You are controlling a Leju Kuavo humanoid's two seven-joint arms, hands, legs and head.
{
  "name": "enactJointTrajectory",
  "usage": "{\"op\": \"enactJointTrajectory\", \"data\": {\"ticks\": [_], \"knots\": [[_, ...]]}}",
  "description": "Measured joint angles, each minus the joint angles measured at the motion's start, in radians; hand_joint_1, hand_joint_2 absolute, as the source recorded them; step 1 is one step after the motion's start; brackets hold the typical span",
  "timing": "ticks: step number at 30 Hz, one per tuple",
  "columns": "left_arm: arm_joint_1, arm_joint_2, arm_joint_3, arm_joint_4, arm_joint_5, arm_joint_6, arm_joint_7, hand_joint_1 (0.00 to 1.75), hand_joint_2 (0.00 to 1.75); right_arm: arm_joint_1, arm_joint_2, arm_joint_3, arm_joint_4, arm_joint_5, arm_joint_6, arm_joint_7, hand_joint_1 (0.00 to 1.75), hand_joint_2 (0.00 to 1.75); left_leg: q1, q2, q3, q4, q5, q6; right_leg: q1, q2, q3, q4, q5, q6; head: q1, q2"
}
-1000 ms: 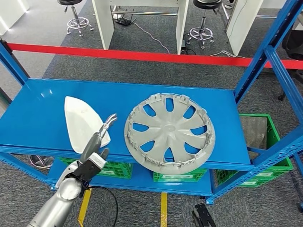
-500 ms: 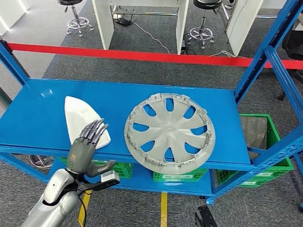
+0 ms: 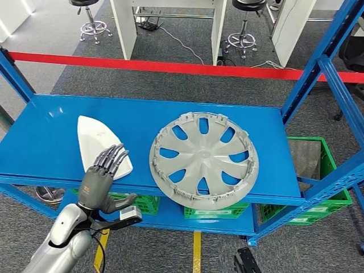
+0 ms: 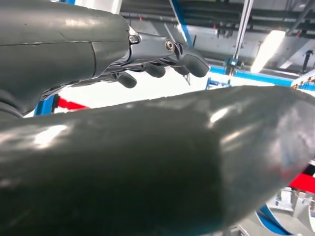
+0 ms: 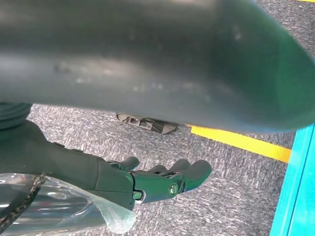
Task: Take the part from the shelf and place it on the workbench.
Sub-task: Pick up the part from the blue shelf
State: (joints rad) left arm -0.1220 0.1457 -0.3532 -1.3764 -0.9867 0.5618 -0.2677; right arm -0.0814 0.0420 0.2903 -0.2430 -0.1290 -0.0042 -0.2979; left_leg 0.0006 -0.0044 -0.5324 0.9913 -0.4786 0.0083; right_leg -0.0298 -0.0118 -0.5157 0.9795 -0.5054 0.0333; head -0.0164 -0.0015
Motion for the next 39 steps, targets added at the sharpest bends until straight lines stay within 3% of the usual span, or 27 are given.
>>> {"op": "enactJointTrajectory", "data": {"ticks": [6, 11, 15, 39], "knots": [[0.0, 0.005, 0.001, 0.0, -0.218, 0.105, 0.091, 0.0, 0.0, -0.001, 0.0, 0.0, 0.0, 0.007, 0.0, 0.004, 0.0, 0.0, 0.0, 0.0, 0.0, 0.0, 0.0, 0.0, 0.0, 0.0, 0.0, 0.0, 0.0, 0.0, 0.0, 0.0], [-0.003, 0.004, 0.0, 0.003, -0.316, 0.125, 0.126, 0.0, 0.0, -0.003, 0.0, 0.0, 0.0, 0.012, 0.002, 0.011, 0.0, 0.0, 0.0, 0.0, 0.0, 0.0, 0.0, 0.0, 0.0, 0.0, 0.0, 0.0, 0.0, 0.0, 0.0, 0.0], [-0.022, -0.005, -0.023, 0.017, -0.198, 0.071, 0.106, 0.0, 1.75, -0.006, 0.0, 0.0, 0.0, 0.017, 0.003, 0.013, 0.0, 0.0, 0.0, 0.0, 0.0, 0.0, 0.0, 0.0, 0.0, 0.0, 0.0, 0.0, 0.0, 0.0, 0.0, 0.0], [-0.153, -0.069, -0.119, 0.236, -0.157, -0.051, 0.139, 0.0, 1.75, -0.021, 0.006, 0.0, 0.0, 0.032, 0.018, 0.032, 0.0, 0.0, 0.0, 0.0, 0.0, 0.0, 0.0, 0.0, 0.0, 0.0, 0.0, 0.0, 0.0, 0.0, 0.0, 0.0]]}}
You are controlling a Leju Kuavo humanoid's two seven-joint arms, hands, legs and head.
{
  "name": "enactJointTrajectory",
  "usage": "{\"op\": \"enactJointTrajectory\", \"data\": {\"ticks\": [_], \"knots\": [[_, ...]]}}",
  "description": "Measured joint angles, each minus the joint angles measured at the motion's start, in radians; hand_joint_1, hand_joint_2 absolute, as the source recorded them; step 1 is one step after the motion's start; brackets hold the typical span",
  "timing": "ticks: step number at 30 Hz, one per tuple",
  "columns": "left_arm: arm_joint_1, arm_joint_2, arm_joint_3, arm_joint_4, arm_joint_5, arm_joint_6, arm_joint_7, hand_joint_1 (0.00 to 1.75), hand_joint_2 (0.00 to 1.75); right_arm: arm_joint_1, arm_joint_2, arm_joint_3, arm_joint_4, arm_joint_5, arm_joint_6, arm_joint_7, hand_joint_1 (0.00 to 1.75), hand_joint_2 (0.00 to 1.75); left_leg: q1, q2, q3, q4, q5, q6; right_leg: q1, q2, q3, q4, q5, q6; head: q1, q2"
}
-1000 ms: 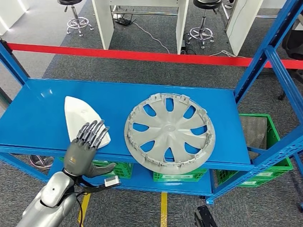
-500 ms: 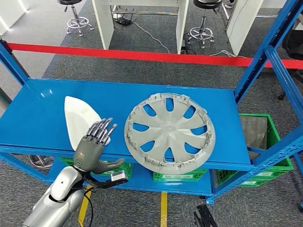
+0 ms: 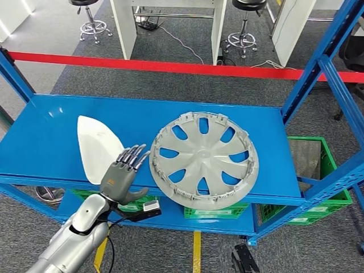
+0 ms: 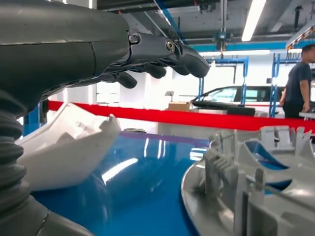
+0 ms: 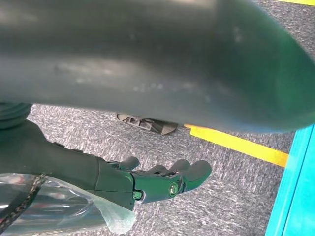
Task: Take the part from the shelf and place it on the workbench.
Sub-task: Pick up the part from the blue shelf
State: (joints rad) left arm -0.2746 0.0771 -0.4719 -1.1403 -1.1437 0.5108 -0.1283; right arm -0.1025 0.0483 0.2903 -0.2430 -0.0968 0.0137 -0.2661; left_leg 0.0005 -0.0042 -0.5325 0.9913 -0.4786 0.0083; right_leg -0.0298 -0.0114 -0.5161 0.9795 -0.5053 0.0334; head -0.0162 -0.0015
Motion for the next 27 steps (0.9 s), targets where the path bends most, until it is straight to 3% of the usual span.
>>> {"op": "enactJointTrajectory", "data": {"ticks": [15, 27], "knots": [[-0.021, -0.003, -0.003, 0.045, 0.001, 0.002, 0.028, 0.0, 1.75, 0.0, 0.001, 0.0, 0.0, 0.003, 0.0, 0.002, 0.0, 0.0, 0.0, 0.0, 0.0, 0.0, 0.0, 0.0, 0.0, 0.0, 0.0, 0.0, 0.0, 0.0, 0.0, 0.0], [-0.048, 0.039, 0.06, 0.032, -0.019, -0.007, 0.062, 0.0, 1.75, 0.003, 0.001, -0.008, 0.0, 0.005, 0.0, -0.004, 0.0, 0.0, 0.0, 0.0, 0.0, 0.0, 0.001, 0.0, 0.0, 0.0, 0.0, 0.001, 0.0, 0.0, 0.0, 0.0]]}}
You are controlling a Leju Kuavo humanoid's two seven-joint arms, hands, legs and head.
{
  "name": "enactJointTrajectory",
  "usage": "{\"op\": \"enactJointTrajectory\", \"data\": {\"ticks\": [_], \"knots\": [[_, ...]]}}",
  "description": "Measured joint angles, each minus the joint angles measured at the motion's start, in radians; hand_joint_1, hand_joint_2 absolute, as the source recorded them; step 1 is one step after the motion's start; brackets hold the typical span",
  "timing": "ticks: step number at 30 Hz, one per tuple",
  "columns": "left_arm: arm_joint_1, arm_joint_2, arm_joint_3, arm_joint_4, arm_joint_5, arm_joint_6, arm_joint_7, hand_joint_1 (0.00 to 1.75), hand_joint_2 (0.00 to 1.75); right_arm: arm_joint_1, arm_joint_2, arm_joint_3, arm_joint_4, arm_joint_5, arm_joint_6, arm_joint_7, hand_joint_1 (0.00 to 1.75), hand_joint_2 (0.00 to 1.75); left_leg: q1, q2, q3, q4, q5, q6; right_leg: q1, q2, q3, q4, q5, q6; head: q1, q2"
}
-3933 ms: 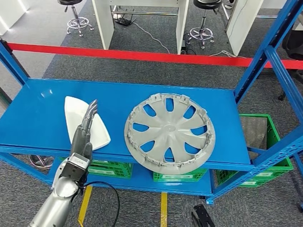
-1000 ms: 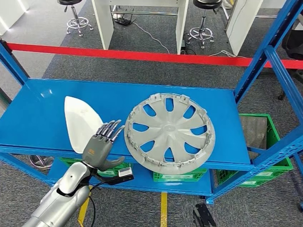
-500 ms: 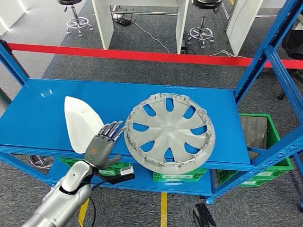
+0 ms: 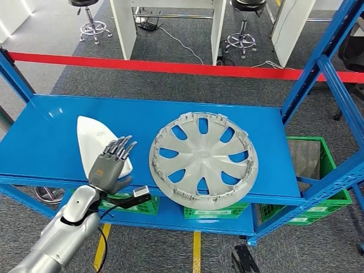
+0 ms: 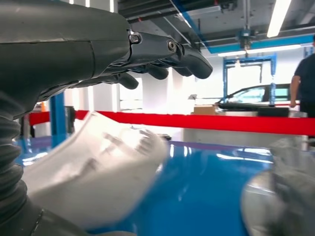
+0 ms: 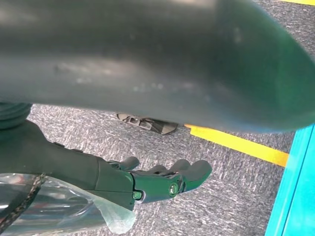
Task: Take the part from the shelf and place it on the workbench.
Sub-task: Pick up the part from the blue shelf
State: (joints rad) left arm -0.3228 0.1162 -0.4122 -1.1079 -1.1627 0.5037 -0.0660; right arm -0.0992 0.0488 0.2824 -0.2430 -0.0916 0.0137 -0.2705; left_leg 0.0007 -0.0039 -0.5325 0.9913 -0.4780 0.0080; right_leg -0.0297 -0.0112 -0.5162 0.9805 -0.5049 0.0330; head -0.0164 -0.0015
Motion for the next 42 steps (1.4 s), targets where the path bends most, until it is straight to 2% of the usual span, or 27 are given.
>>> {"op": "enactJointTrajectory", "data": {"ticks": [16, 23, 33, 42], "knots": [[0.037, 0.017, 0.047, -0.057, 0.025, -0.006, 0.002, 0.0, 1.75, 0.004, 0.0, -0.01, 0.0, 0.001, 0.002, -0.003, 0.0, 0.0, 0.0, 0.0, -0.001, 0.0, 0.0, 0.0, 0.0, 0.0, -0.001, 0.0, 0.0, 0.0, 0.0, 0.0], [0.066, 0.017, 0.048, -0.079, 0.051, -0.05, 0.001, 0.0, 1.75, 0.009, 0.0, -0.015, 0.0, 0.001, 0.002, -0.008, 0.0, 0.0, 0.0, 0.0, -0.001, 0.0, 0.0, 0.0, 0.0, 0.0, -0.001, 0.0, 0.0, 0.0, 0.0, 0.0], [0.079, 0.017, 0.049, -0.079, 0.066, -0.096, 0.014, 0.0, 1.75, 0.01, 0.0, -0.029, 0.0, 0.004, 0.004, -0.008, 0.0, 0.0, 0.0, 0.0, -0.001, 0.0, 0.0, 0.0, 0.0, 0.0, 0.0, 0.0, 0.0, 0.0, 0.0, 0.0], [0.085, 0.017, 0.077, -0.059, 0.078, -0.086, 0.028, 0.0, 1.75, 0.013, 0.0, -0.036, 0.0, 0.003, 0.005, -0.008, 0.0, 0.0, 0.0, 0.0, 0.0, 0.0, 0.0, 0.0, 0.0, -0.001, 0.0, 0.001, 0.0, 0.0, 0.0, 0.0]]}}
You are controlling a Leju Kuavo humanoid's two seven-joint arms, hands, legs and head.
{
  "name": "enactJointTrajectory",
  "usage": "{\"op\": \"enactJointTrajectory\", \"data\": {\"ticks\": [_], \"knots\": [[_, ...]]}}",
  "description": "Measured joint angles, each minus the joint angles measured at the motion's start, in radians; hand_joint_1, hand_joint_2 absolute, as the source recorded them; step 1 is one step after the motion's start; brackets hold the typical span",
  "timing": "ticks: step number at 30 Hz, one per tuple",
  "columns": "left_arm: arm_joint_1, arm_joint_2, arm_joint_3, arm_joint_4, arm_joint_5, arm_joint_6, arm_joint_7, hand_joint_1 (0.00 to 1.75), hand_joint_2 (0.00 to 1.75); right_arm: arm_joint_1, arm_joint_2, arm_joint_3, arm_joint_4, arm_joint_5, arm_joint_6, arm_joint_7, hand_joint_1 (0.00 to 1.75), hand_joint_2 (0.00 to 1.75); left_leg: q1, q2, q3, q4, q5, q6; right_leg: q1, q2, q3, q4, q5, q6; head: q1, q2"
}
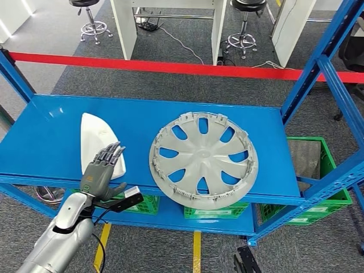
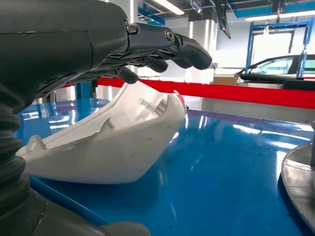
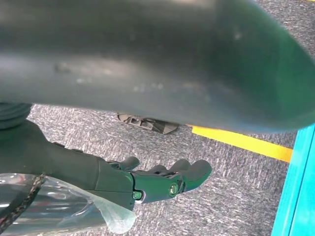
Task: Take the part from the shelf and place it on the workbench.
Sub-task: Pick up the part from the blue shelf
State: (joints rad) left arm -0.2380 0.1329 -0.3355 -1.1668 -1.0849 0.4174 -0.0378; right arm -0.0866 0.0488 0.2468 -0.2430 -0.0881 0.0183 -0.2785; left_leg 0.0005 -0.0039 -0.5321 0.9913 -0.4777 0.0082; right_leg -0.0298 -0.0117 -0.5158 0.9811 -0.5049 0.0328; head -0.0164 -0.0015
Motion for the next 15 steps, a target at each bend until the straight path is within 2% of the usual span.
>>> {"op": "enactJointTrajectory", "data": {"ticks": [6, 8, 9, 11, 12, 13, 15], "knots": [[0.0, 0.0, 0.012, 0.005, 0.006, 0.004, 0.003, 0.02, 1.75, 0.001, 0.0, -0.001, 0.0, 0.0, 0.0, 0.0, 0.0, 0.0, 0.0, 0.0, 0.0, 0.0, 0.001, -0.001, 0.0, 0.0, 0.0, 0.001, 0.0, 0.0, 0.0, 0.0], [0.0, 0.0, 0.021, 0.006, 0.009, 0.009, 0.004, 0.15, 1.75, 0.001, 0.0, -0.002, 0.0, -0.001, 0.0, -0.001, 0.0, 0.0, 0.0, 0.0, 0.0, 0.0, 0.001, -0.001, 0.0, 0.0, 0.0, 0.001, 0.0, 0.0, 0.0, 0.0], [0.001, 0.001, 0.026, 0.006, 0.012, 0.01, 0.004, 0.41, 1.75, 0.002, 0.0, -0.003, 0.0, -0.001, 0.0, -0.001, 0.0, 0.0, 0.0, 0.0, 0.0, 0.0, 0.002, -0.001, 0.0, 0.0, 0.0, 0.001, 0.0, 0.0, 0.0, 0.0], [0.004, 0.002, 0.036, 0.006, 0.016, 0.012, 0.004, 1.14, 1.75, 0.002, 0.0, -0.006, 0.0, -0.001, 0.0, -0.002, 0.0, 0.0, 0.0, 0.0, 0.0, 0.0, 0.002, -0.002, 0.0, 0.0, 0.0, 0.001, 0.0, 0.0, 0.0, 0.0], [0.006, 0.003, 0.041, 0.006, 0.017, 0.012, 0.004, 1.44, 1.75, 0.002, 0.0, -0.007, 0.0, -0.001, 0.0, -0.003, 0.0, 0.0, 0.0, 0.0, 0.0, 0.0, 0.002, -0.002, 0.0, 0.0, 0.0, 0.001, 0.0, 0.0, 0.0, 0.0], [0.007, 0.003, 0.045, 0.006, 0.018, 0.011, 0.005, 1.57, 1.75, 0.003, 0.0, -0.009, 0.0, -0.001, 0.0, -0.003, 0.0, 0.0, 0.0, 0.0, 0.0, 0.0, 0.002, -0.002, 0.0, 0.0, 0.0, 0.001, 0.0, -0.001, 0.0, 0.0], [0.009, 0.005, 0.057, 0.006, 0.019, 0.01, 0.008, 1.57, 1.75, 0.003, 0.0, -0.012, 0.0, -0.001, -0.001, -0.004, 0.0, 0.0, 0.0, 0.0, 0.0, 0.0, 0.003, -0.002, 0.0, 0.0, -0.001, 0.001, 0.001, -0.001, 0.0, 0.0]]}}
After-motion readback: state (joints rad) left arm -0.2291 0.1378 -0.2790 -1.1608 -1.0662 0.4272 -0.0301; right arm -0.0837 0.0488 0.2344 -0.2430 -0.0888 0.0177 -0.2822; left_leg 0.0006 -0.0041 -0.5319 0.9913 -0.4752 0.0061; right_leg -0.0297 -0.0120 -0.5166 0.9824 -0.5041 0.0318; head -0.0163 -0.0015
